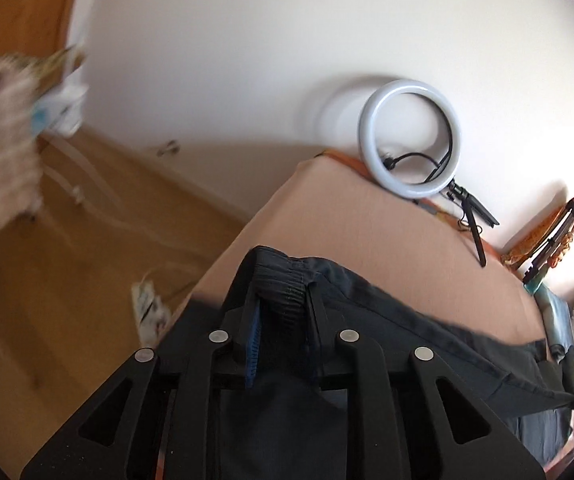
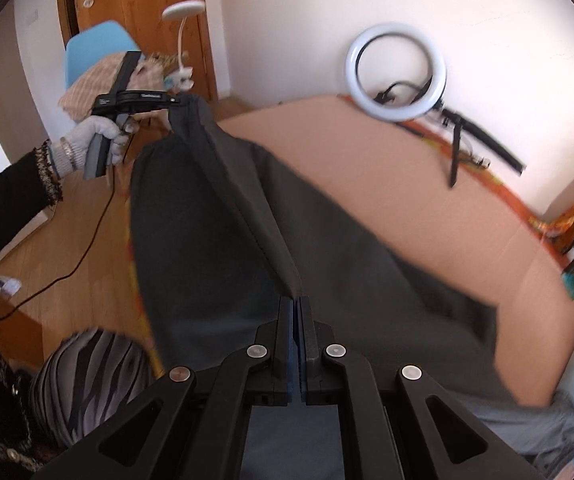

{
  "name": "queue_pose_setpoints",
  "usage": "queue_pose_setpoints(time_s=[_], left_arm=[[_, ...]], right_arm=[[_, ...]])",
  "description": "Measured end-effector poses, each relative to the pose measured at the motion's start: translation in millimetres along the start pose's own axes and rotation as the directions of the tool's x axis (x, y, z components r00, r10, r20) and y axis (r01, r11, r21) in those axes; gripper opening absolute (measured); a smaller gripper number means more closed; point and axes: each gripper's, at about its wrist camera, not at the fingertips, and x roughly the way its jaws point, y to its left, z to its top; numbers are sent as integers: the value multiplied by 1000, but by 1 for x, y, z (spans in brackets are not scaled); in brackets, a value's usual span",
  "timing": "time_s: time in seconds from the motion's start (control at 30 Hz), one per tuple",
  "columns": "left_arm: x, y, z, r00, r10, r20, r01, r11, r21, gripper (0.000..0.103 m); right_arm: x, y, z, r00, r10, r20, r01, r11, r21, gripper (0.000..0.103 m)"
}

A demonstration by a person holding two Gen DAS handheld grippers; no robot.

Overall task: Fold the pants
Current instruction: 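Lift the sweatpants by the waistband with both grippers, letting them hang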

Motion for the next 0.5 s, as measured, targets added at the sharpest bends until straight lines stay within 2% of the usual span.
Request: queue_pose_setpoints(time_s=[0.07,0.1,0.3,0.5], left_arm=[[-13,7,-14,1000,11,8,-11,1000,-23,28],[-19,9,-20,1000,16,14,-16,999,-34,36],[-53,34,-53,999,-31,21,35,983,-181,45],[-64,52,-64,988,-134,77,152,919,-362,48]], right_arm=[[4,10,-10,1000,-3,-20,3,1000,-8,0],[6,14,-14,1000,-11,-26,10,1000,-19,0],[9,28,-31,999,-19,-30,18,1000,-21,0],[7,36,-36,999,-29,-26,29,999,-19,0]])
